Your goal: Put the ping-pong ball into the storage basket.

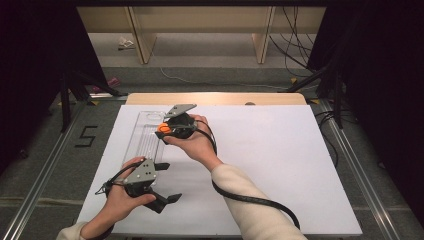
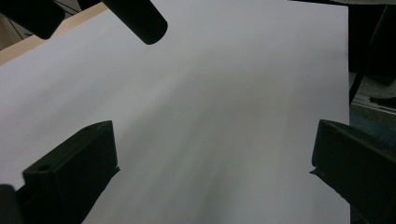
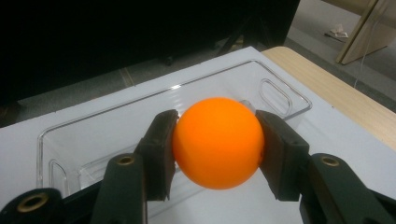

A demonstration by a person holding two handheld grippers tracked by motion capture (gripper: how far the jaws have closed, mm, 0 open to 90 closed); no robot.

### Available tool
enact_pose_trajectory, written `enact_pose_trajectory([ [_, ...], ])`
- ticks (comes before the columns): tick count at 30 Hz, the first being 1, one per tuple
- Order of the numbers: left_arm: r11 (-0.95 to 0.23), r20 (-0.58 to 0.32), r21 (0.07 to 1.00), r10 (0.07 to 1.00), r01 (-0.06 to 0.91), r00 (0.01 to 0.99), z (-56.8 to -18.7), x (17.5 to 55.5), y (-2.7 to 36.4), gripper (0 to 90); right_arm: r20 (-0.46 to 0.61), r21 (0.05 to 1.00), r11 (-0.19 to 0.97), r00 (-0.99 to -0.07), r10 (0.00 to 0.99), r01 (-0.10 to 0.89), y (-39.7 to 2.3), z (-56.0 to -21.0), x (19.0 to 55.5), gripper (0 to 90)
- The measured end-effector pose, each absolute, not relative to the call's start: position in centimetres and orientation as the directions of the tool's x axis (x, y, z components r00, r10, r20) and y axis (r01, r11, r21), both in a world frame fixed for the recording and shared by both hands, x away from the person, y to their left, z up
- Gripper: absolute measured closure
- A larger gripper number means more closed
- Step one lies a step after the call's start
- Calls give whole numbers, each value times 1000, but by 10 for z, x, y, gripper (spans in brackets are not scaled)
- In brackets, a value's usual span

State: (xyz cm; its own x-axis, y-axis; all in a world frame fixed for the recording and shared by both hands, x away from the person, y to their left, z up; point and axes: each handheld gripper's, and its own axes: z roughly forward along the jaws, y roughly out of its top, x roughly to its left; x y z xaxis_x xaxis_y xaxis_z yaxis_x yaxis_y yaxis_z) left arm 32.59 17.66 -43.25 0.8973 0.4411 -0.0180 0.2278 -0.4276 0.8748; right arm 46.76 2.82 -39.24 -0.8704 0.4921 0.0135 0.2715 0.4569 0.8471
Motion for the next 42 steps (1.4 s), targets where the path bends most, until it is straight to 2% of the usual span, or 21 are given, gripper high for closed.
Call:
enact_pose_trajectory([
  [42, -429, -18, 874, 439, 227, 899, -433, 326, 177, 0, 17, 840, 468, -877, 480, 273, 40, -394, 471, 515],
])
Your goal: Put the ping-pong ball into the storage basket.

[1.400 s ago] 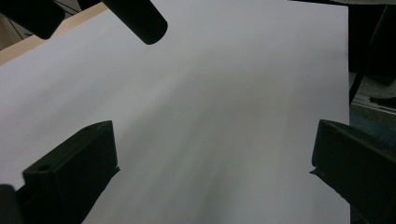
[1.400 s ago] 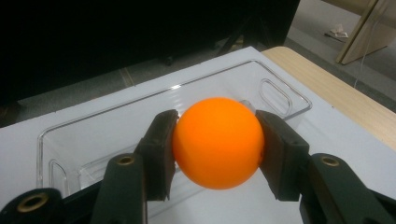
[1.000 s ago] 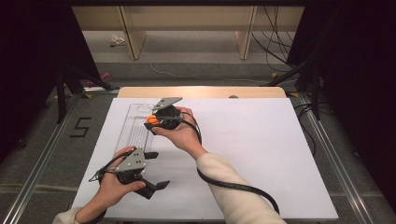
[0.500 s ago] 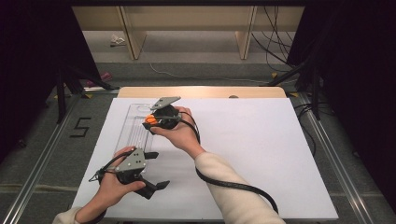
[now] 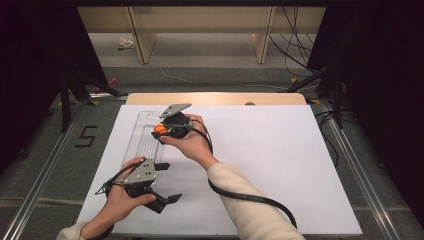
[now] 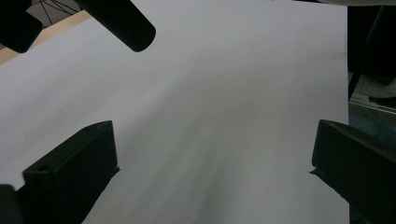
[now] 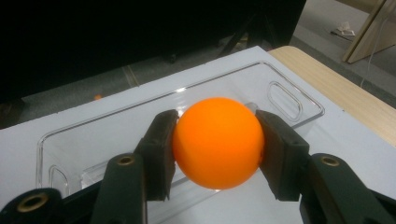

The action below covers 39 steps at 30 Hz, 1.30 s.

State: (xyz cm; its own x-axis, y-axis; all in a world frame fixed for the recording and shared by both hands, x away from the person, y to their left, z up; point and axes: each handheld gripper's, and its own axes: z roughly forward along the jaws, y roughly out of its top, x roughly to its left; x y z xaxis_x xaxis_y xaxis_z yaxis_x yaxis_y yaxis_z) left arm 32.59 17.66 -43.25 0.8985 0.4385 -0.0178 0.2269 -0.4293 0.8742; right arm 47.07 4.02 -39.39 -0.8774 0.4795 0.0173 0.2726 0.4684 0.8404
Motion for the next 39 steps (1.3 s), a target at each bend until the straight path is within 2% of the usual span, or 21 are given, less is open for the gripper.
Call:
enact_pose_trajectory([
  [39, -434, -16, 872, 438, 227, 899, -433, 326, 177, 0, 21, 824, 501, -897, 442, 266, 63, -397, 474, 515],
])
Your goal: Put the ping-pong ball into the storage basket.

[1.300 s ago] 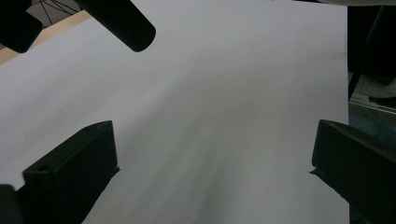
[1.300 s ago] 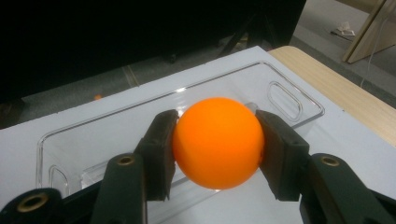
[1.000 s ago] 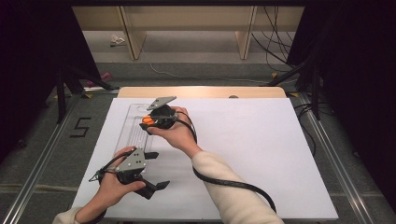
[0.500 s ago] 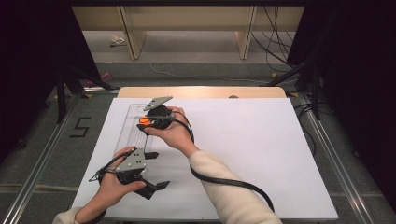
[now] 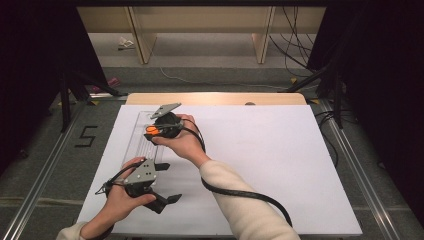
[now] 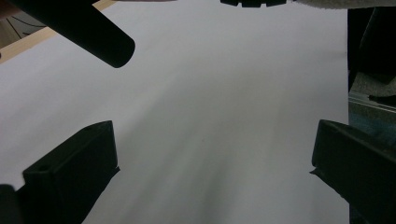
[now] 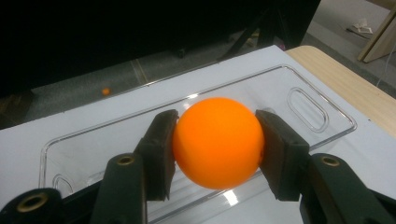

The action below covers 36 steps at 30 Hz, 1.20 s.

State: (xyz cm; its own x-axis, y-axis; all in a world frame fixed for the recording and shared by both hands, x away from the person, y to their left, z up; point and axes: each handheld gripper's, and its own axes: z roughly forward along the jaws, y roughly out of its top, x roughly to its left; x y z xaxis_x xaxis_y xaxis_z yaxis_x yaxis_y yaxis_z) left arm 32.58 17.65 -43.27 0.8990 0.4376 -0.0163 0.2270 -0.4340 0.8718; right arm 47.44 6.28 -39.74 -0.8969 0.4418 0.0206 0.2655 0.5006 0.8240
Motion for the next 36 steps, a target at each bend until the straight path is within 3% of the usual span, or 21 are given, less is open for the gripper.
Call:
enact_pose_trajectory([
  [36, -435, -17, 872, 433, 225, 901, -433, 325, 177, 0, 27, 805, 528, -906, 422, 270, 77, -407, 477, 515],
])
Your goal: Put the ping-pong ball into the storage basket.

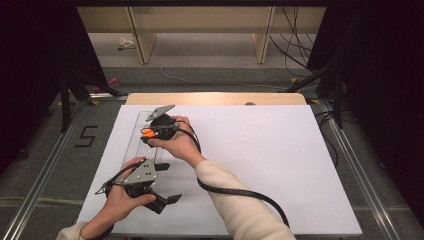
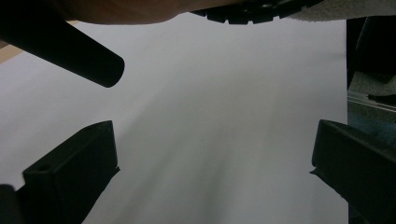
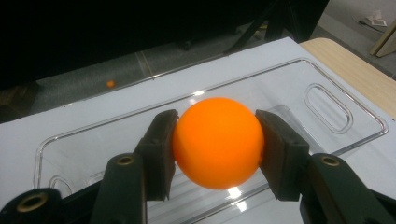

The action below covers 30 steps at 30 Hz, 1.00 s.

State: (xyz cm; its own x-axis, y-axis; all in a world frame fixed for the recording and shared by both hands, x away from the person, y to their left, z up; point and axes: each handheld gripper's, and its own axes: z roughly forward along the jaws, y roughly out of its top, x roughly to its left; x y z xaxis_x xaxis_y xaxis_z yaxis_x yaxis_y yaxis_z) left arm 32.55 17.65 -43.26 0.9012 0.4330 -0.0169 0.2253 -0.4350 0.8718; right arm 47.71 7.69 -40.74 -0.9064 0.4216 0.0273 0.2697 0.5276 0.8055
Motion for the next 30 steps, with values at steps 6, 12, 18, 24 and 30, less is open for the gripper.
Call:
enact_pose_trajectory([
  [6, -435, -17, 872, 433, 226, 901, -433, 325, 176, 0, 28, 803, 531, -907, 420, 270, 78, -408, 477, 515],
  [12, -434, -19, 872, 433, 227, 901, -433, 325, 176, 0, 26, 801, 536, -910, 414, 267, 80, -410, 478, 514],
  [18, -434, -19, 872, 433, 227, 901, -433, 325, 176, 0, 33, 797, 539, -910, 414, 274, 83, -411, 478, 514],
  [24, -437, -17, 871, 432, 226, 902, -433, 325, 176, 0, 33, 795, 541, -910, 412, 274, 84, -412, 478, 514],
  [30, -437, -18, 871, 431, 226, 902, -433, 325, 176, 0, 35, 792, 545, -912, 410, 275, 85, -414, 479, 514],
])
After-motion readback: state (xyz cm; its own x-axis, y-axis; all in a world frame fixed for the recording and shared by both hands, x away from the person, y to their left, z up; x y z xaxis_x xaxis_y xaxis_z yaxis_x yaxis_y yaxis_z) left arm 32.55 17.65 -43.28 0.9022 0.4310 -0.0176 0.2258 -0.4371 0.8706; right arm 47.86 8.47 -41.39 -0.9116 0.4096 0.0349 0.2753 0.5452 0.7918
